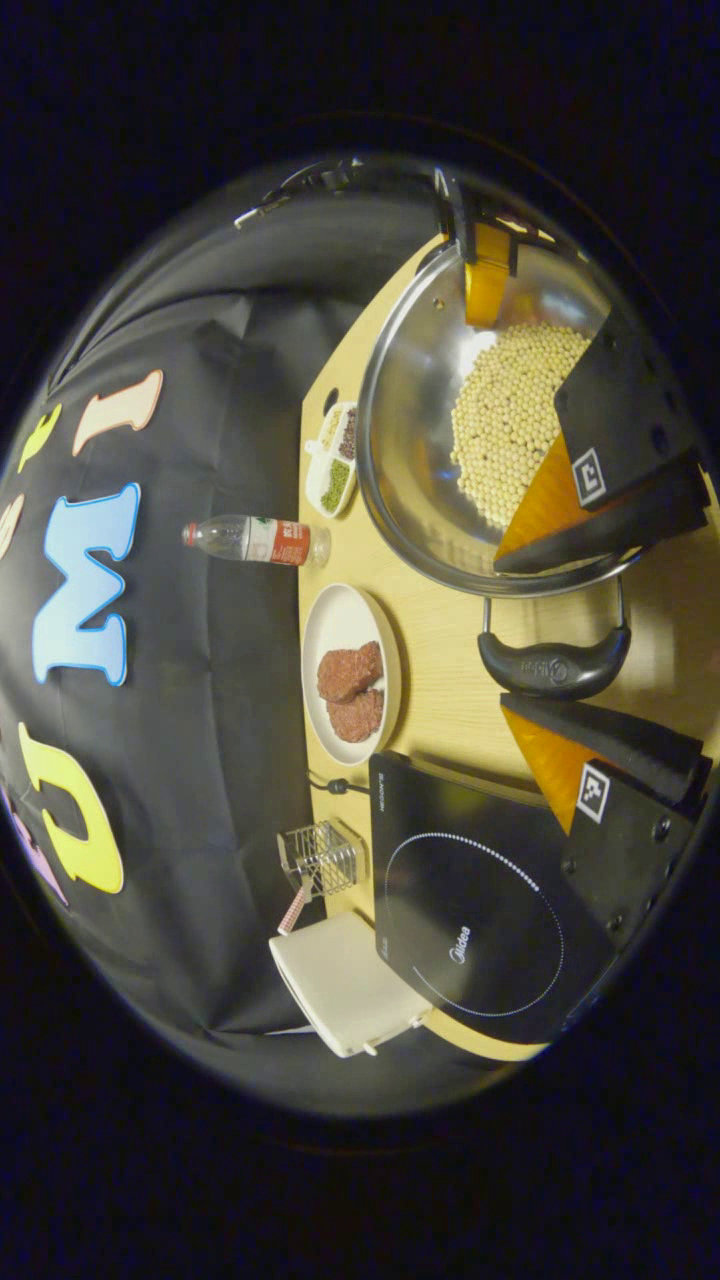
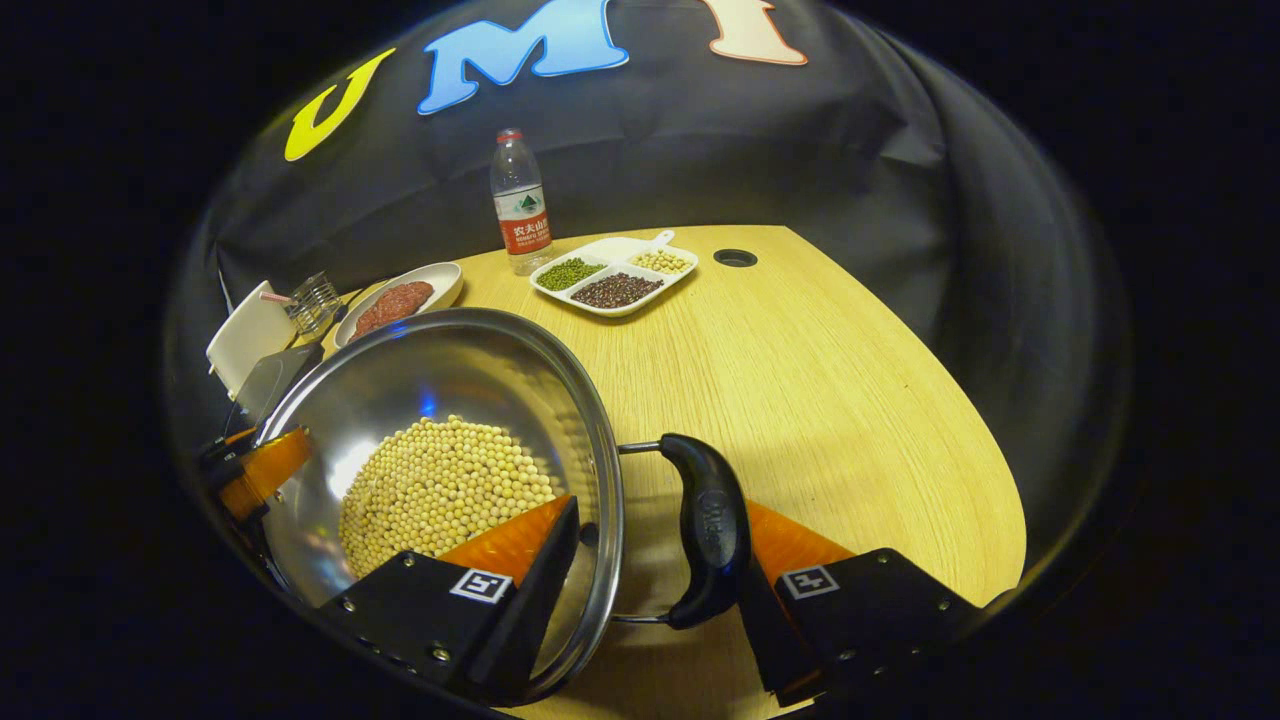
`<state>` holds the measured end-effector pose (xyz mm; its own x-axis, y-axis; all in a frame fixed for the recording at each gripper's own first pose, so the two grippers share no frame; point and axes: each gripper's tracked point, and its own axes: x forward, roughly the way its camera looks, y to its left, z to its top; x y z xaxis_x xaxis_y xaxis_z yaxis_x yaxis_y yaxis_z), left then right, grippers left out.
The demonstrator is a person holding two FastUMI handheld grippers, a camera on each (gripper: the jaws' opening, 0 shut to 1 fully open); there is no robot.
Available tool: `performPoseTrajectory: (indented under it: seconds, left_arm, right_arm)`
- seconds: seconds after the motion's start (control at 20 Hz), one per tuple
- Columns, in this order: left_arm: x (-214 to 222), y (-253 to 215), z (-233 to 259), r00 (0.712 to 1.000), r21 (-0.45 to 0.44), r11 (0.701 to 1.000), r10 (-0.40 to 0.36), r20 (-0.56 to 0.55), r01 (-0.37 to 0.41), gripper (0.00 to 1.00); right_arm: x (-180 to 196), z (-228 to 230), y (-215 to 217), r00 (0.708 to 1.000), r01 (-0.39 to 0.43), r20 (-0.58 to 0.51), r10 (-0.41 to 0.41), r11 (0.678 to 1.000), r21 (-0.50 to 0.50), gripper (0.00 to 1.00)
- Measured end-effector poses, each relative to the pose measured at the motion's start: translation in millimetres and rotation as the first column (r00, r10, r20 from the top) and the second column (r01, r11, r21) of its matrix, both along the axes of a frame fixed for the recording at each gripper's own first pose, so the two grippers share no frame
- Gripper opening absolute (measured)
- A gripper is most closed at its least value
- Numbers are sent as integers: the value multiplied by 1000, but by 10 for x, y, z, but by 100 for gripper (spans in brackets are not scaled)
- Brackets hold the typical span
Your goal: First push the handle of the pot to place it horizontally, then grasp the pot with both hands and set it on the induction cooktop.
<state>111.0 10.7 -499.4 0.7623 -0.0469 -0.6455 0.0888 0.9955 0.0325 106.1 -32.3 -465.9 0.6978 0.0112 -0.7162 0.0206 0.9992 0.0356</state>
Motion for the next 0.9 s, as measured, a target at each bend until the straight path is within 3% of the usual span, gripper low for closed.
performPoseTrajectory:
  seconds: [0.15,0.2,0.55,0.6,0.65,0.75,0.85,0.9]
  left_arm:
    - [9,2,-10,1000,17,1000,2,-4,-2,72]
    - [12,4,-16,1000,20,1000,1,-6,-1,75]
    - [-5,2,-31,1000,29,1000,-4,-18,5,75]
    - [-3,7,-23,1000,29,1000,-5,-22,6,75]
    - [-13,14,-16,1000,28,1000,-6,-27,6,75]
    - [-9,-6,-16,999,-1,1000,-1,-39,0,72]
    - [-8,-5,-15,999,-9,1000,0,-47,0,73]
    - [-18,-1,-8,998,-14,1000,-3,-56,2,65]
  right_arm:
    - [4,-9,1,1000,1,-13,-1,1000,18,80]
    - [11,-7,4,1000,-2,-17,3,1000,18,80]
    - [14,4,14,998,-50,-37,50,999,11,80]
    - [19,21,5,998,-53,-32,53,998,21,75]
    - [31,48,12,999,-43,-23,44,997,63,77]
    - [48,41,19,999,1,-40,4,991,136,62]
    - [35,26,16,999,-5,-53,12,992,123,60]
    - [33,43,15,998,-6,-54,12,993,116,60]
